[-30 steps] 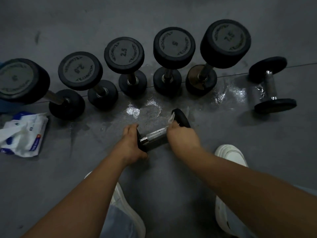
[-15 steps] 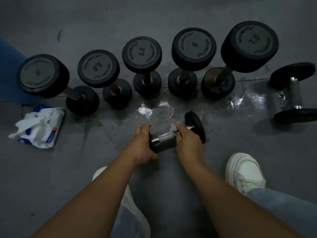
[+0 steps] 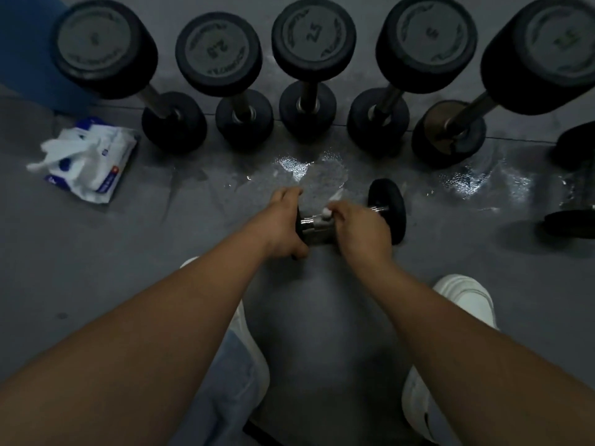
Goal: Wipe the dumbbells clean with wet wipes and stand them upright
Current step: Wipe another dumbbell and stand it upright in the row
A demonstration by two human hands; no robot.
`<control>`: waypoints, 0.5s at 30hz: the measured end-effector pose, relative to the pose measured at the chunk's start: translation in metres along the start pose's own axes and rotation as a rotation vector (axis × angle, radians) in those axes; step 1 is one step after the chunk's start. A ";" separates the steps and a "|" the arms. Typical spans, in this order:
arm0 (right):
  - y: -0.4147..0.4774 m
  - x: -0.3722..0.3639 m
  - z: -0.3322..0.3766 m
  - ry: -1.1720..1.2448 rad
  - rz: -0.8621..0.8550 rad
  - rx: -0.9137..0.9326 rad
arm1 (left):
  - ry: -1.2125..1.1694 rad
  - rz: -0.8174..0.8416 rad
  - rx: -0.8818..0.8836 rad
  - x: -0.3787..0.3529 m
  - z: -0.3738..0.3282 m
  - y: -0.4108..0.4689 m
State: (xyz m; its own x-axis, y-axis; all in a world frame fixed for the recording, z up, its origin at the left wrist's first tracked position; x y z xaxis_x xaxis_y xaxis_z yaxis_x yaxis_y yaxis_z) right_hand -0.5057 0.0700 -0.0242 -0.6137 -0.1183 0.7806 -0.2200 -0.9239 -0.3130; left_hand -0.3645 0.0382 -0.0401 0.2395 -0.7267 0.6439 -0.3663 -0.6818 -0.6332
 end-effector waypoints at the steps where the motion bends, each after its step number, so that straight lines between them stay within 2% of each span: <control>1: -0.004 -0.002 0.003 -0.041 0.034 0.021 | 0.003 0.004 -0.005 -0.001 -0.001 0.000; 4: -0.011 -0.006 0.020 -0.125 0.141 0.177 | 0.014 0.018 -0.002 0.000 0.000 0.003; 8: 0.002 0.008 0.005 -0.140 0.076 0.065 | 0.024 0.038 0.000 0.003 0.003 0.010; 11: -0.014 -0.002 0.016 -0.215 0.158 0.172 | 0.013 0.041 -0.002 0.004 0.002 0.010; 15: -0.002 0.019 0.003 -0.202 -0.005 0.037 | 0.019 0.064 0.010 0.005 0.004 0.015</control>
State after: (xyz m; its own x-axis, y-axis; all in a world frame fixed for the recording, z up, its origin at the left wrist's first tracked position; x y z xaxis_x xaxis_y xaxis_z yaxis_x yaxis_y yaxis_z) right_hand -0.5147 0.0690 -0.0070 -0.4476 -0.1803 0.8759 -0.1923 -0.9371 -0.2912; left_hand -0.3652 0.0241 -0.0476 0.1986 -0.7671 0.6101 -0.3715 -0.6349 -0.6774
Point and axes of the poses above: each hand's wrist, its own y-axis towards the middle knuckle, its own x-axis out of the back of the hand, z = x × y, the point moved 9 cm from there along y, towards the middle knuckle, and after that the axes turned 7 degrees about y, right-handed, at the moved point
